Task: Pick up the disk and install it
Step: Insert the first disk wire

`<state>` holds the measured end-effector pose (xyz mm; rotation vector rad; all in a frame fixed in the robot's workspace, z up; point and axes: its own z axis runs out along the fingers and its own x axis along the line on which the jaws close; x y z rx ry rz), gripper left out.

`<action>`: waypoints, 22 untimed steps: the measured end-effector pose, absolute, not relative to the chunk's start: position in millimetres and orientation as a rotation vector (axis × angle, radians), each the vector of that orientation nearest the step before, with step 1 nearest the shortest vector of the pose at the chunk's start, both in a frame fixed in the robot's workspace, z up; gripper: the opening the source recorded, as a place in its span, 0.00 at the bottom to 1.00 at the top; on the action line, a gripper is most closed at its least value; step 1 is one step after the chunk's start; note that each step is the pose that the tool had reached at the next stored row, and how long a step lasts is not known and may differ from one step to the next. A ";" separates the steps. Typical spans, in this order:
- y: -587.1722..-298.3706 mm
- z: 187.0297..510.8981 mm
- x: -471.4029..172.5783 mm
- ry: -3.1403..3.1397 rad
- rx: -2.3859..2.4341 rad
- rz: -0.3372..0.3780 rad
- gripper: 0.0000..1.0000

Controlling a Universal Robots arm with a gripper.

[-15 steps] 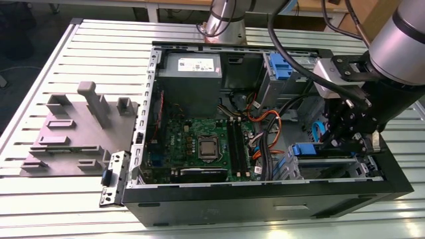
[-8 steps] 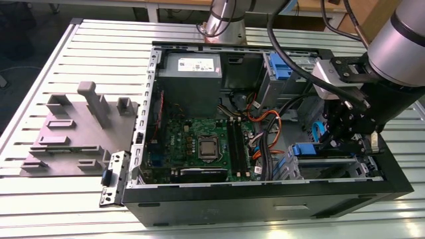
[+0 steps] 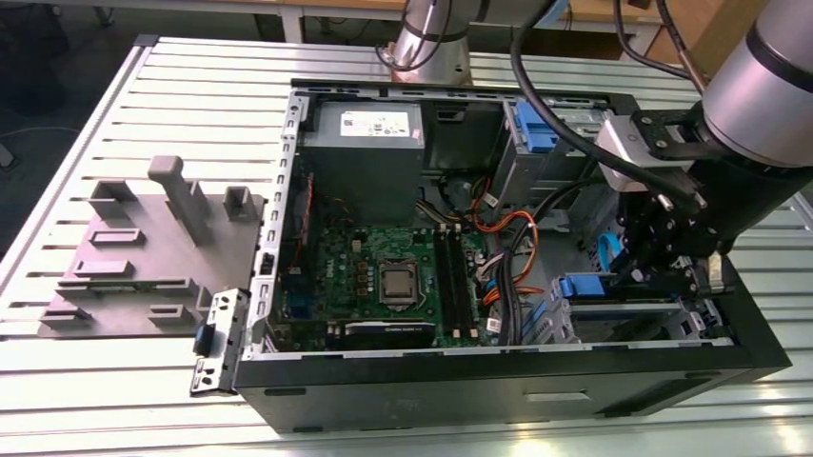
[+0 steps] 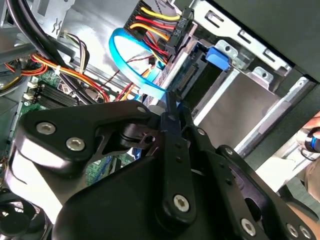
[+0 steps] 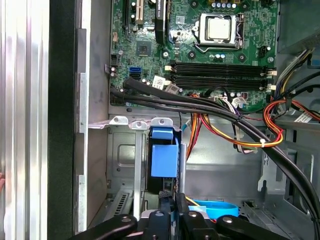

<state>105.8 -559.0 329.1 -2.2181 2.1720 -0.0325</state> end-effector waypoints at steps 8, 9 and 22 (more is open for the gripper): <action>-559.0 335.8 105.8 2.172 -2.218 -0.033 0.24; -559.0 337.9 105.8 2.172 -2.218 -0.033 0.24; -559.0 356.6 105.8 2.172 -2.218 -0.033 0.24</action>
